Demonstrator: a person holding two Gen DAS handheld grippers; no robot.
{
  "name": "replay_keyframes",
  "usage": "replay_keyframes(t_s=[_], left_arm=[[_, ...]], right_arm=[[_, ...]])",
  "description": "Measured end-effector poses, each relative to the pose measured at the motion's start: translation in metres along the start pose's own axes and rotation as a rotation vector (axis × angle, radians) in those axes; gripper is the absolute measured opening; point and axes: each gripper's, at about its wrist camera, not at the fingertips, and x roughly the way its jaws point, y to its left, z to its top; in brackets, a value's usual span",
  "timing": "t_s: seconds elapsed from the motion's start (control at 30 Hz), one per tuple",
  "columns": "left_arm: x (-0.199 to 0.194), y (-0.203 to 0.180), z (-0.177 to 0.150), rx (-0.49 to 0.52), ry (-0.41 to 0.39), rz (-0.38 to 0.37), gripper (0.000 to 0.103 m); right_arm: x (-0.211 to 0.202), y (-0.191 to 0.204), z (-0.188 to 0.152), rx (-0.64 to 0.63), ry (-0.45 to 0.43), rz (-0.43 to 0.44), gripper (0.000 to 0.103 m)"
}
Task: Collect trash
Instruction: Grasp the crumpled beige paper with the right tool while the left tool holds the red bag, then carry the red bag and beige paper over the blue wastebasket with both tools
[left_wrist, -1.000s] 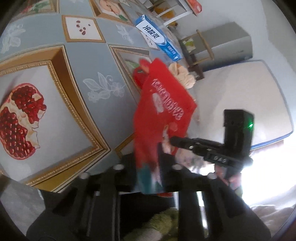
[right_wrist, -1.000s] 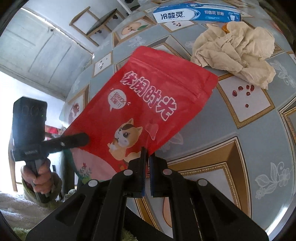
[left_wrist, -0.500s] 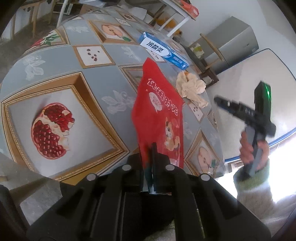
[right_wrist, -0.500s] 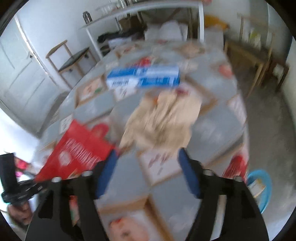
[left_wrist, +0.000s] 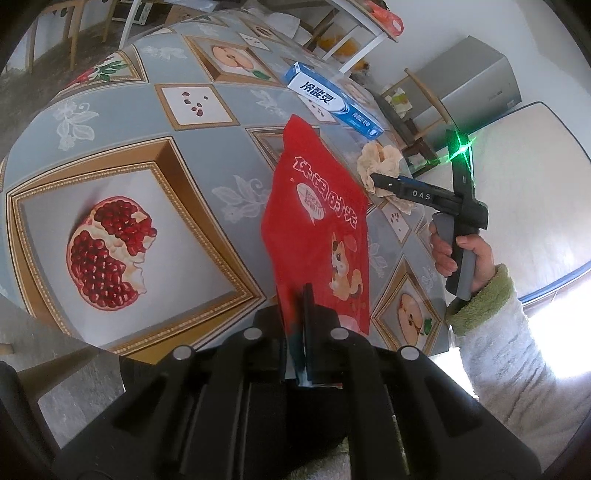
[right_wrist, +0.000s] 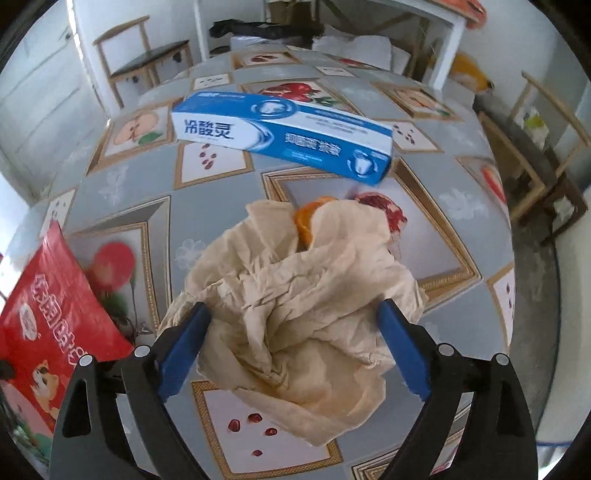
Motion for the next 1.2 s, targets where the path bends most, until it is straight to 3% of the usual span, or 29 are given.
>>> replay_keyframes(t_s=[0.07, 0.53, 0.83, 1.2], left_arm=[[0.0, 0.0, 0.0, -0.001, 0.001, 0.0, 0.006], [-0.001, 0.001, -0.001, 0.002, -0.012, -0.006, 0.006], [-0.012, -0.005, 0.0, 0.027, -0.069, -0.065, 0.002], [-0.025, -0.03, 0.01, 0.068, -0.13, -0.151, 0.001]], right_arm=[[-0.002, -0.002, -0.005, 0.016, -0.009, -0.006, 0.086], [-0.022, -0.011, -0.035, 0.188, -0.025, 0.025, 0.02], [-0.065, -0.022, -0.06, 0.321, -0.103, 0.083, 0.017], [-0.099, -0.011, -0.074, 0.356, -0.155, 0.147, 0.017]])
